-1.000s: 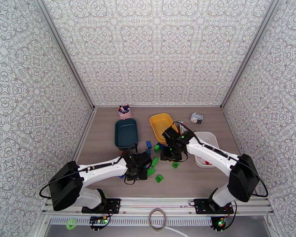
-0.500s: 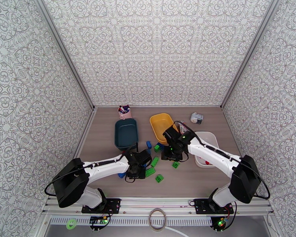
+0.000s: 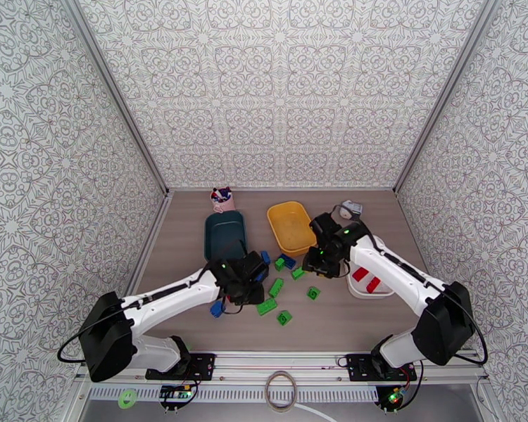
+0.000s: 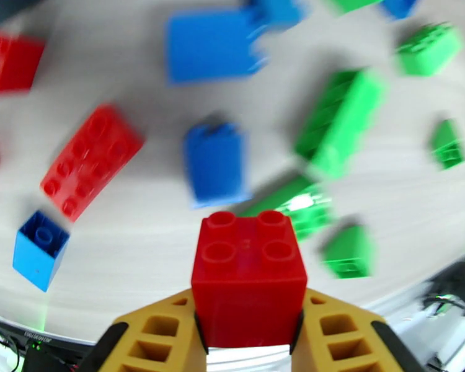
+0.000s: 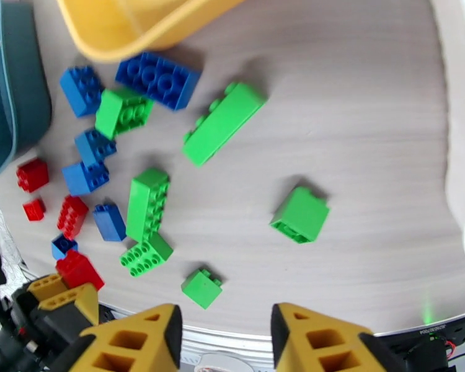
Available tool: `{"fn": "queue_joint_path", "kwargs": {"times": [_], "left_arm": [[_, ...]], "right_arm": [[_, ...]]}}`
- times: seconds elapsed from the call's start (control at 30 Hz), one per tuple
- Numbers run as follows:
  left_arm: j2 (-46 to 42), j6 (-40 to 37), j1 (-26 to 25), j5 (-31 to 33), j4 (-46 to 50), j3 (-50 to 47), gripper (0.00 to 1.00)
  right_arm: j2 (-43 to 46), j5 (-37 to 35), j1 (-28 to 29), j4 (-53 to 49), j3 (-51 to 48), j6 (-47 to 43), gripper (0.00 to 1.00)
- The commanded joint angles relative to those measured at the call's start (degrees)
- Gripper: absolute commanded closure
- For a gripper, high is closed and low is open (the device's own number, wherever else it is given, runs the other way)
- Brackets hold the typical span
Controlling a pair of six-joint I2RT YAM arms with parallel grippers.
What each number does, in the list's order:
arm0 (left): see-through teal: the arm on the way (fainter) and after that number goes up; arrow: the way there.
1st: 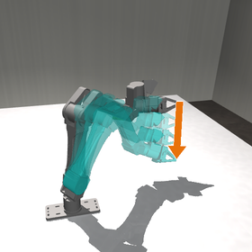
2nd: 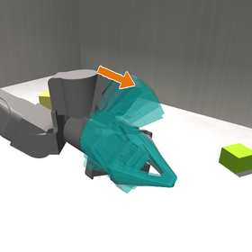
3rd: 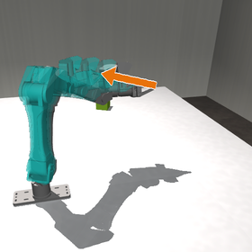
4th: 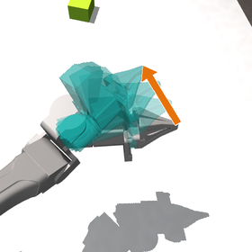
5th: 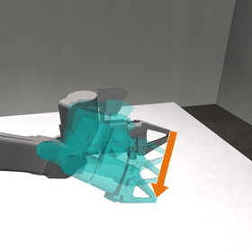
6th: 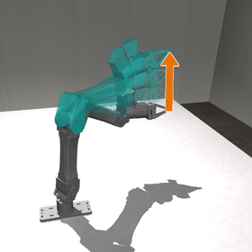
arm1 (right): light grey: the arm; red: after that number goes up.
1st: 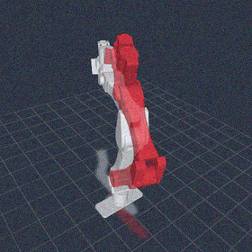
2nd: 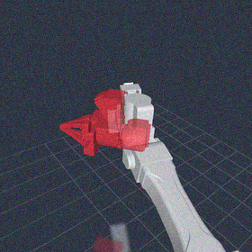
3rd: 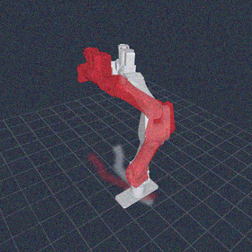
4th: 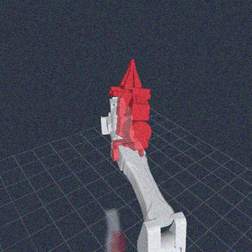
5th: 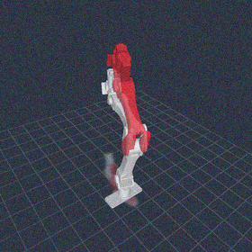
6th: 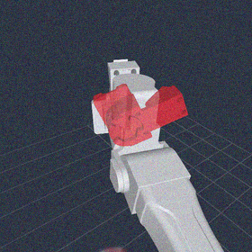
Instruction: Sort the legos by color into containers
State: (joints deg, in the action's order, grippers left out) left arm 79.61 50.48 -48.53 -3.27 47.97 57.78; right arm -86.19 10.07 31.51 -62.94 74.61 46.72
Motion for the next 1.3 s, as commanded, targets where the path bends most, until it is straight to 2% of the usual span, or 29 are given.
{"fn": "queue_joint_path", "kwargs": {"times": [0.0, 0.13, 0.3, 0.47, 0.67, 0.9, 1.0, 1.17, 1.27], "left_arm": [[2.4, -2.9, 1.4, -5.4, -2.8, 5.1, 0.68], [7.9, -4.5, 1.7, -9.3, -6.9, 11.4, 0.68], [19.7, -5.7, 1.2, -15.8, -10.3, 23.4, 0.70], [31.7, -4.2, -1.1, -21.3, -14.0, 36.0, 0.70], [45.7, -3.5, -3.9, -26.6, -13.4, 54.7, 0.70], [57.6, -0.6, -5.9, -31.8, -14.7, 70.6, 0.69], [61.0, 0.8, -6.4, -32.7, -15.0, 75.1, 0.62], [63.4, 2.3, -6.7, -33.0, -16.2, 77.6, 0.31], [62.9, 2.2, -6.5, -32.2, -16.1, 77.8, 0.26]], "right_arm": [[1.1, -1.4, -2.2, -3.0, 1.3, -0.5, 0.52], [4.3, 2.6, -7.7, -2.3, -1.7, -1.6, 0.53], [11.3, 1.3, -14.5, -2.6, -4.3, -2.5, 0.42], [15.0, -2.0, -21.9, -7.1, -3.5, -3.8, 0.50], [19.9, 1.2, -30.9, -8.1, -5.7, -4.3, 0.53], [26.4, -4.7, -33.1, -13.0, -3.6, -3.7, 0.53], [27.7, -5.8, -33.5, -15.2, -2.3, -4.3, 0.51], [29.0, -3.8, -33.5, -15.5, -2.6, -5.4, 0.44], [30.7, -2.8, -33.4, -14.6, -2.9, -6.0, 0.40]]}}
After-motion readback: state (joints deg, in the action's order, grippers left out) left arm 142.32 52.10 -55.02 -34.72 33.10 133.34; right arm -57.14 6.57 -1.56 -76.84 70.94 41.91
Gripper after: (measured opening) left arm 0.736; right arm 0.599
